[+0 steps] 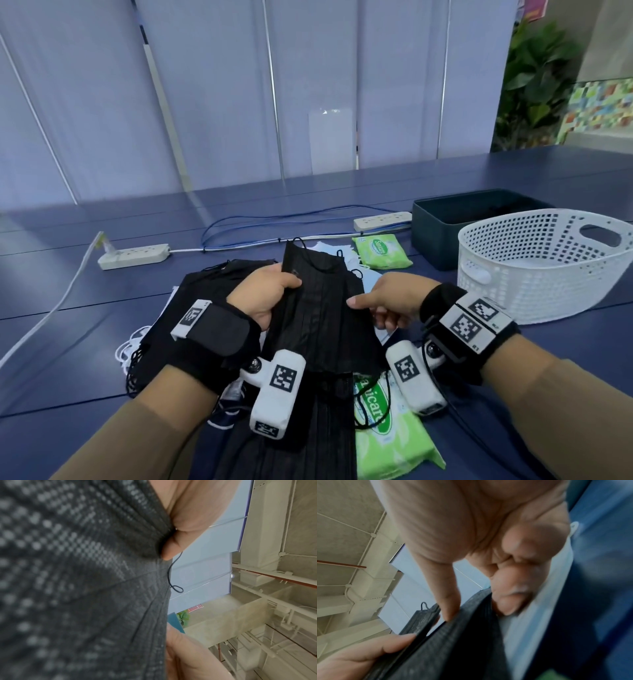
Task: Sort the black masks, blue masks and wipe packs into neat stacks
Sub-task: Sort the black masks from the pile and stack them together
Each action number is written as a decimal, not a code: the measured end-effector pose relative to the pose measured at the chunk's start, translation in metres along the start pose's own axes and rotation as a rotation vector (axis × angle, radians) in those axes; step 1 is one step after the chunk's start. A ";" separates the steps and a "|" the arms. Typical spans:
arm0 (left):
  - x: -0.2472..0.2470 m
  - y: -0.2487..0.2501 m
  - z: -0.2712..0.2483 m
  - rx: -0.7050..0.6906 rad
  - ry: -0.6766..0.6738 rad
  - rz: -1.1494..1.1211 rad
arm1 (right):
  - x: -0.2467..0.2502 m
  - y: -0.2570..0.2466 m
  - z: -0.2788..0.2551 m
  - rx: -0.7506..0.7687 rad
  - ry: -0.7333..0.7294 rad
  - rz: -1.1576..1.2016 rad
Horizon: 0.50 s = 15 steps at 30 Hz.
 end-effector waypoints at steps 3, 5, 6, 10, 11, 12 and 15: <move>-0.001 0.000 0.000 0.004 -0.014 -0.016 | 0.002 -0.004 0.001 0.061 0.022 0.006; -0.002 0.002 0.000 -0.004 -0.014 -0.023 | 0.005 -0.006 0.000 0.097 0.069 -0.029; -0.003 0.003 -0.001 -0.012 -0.015 -0.032 | 0.007 -0.008 -0.001 0.107 0.101 -0.078; -0.002 0.013 -0.007 -0.064 -0.057 -0.094 | 0.017 -0.010 -0.007 0.173 0.223 -0.097; -0.001 0.018 -0.010 -0.079 -0.073 -0.124 | 0.021 -0.009 -0.007 0.218 0.258 0.004; -0.001 0.024 -0.014 -0.095 -0.089 -0.164 | 0.025 -0.010 -0.007 0.272 0.294 0.142; -0.003 0.042 -0.026 -0.163 -0.124 -0.321 | 0.033 -0.014 -0.012 0.407 0.331 0.517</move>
Point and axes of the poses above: each hand's wrist, its own z-axis towards the middle knuckle, its own x-axis out of the back of the hand, y = z × x, the point moved 2 cm from there along z, towards the middle knuckle, and after that the axes turned 6 degrees about -y, right-handed, at the moved point
